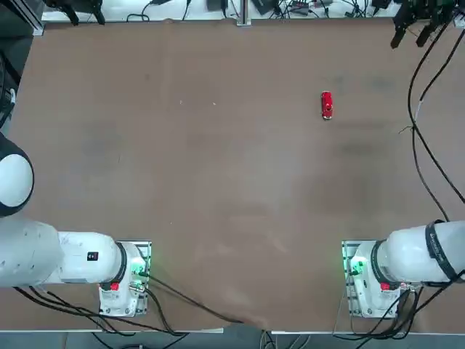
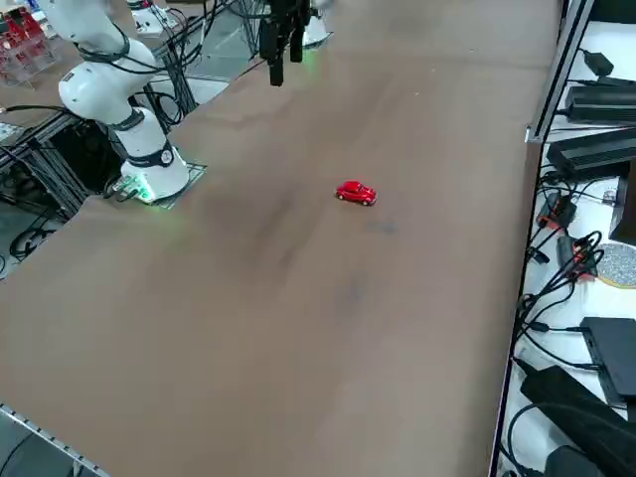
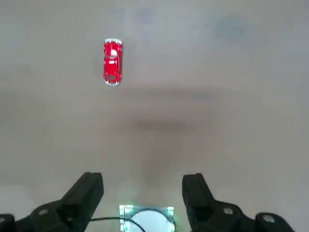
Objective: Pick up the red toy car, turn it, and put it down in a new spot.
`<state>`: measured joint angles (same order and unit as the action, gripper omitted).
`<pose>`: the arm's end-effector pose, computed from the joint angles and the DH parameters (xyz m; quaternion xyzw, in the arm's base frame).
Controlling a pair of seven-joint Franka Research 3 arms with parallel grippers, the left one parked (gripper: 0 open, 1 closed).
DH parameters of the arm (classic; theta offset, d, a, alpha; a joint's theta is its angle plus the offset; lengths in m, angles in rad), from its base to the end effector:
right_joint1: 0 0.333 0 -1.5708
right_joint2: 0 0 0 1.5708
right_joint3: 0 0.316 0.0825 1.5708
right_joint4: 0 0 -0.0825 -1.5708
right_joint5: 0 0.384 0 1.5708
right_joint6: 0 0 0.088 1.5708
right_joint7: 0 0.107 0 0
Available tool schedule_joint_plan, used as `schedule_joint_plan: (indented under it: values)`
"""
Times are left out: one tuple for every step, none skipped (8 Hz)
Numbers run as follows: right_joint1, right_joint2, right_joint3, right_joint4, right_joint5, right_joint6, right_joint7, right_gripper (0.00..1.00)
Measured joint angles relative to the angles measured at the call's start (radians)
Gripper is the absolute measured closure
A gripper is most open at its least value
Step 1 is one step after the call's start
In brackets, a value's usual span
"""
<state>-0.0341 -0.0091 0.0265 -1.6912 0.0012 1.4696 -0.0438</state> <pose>0.5338 -0.0039 0.5659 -0.9942 -0.0180 0.1060 0.0032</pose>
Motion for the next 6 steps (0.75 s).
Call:
schedule_joint_plan:
  values:
    - [0.007, 0.022, 0.004, -0.010, 0.002, 0.000, 0.003, 0.01]
    - [0.023, 0.054, 0.009, -0.019, 0.007, 0.025, 0.020, 0.01]
    - [0.043, 0.090, 0.013, -0.031, 0.020, 0.088, 0.058, 0.01]
    - [0.063, 0.125, 0.016, -0.050, 0.035, 0.177, 0.095, 0.01]
    - [0.088, 0.159, 0.017, -0.076, 0.043, 0.280, 0.134, 0.01]
    - [0.119, 0.197, 0.019, -0.111, 0.045, 0.400, 0.181, 0.01]
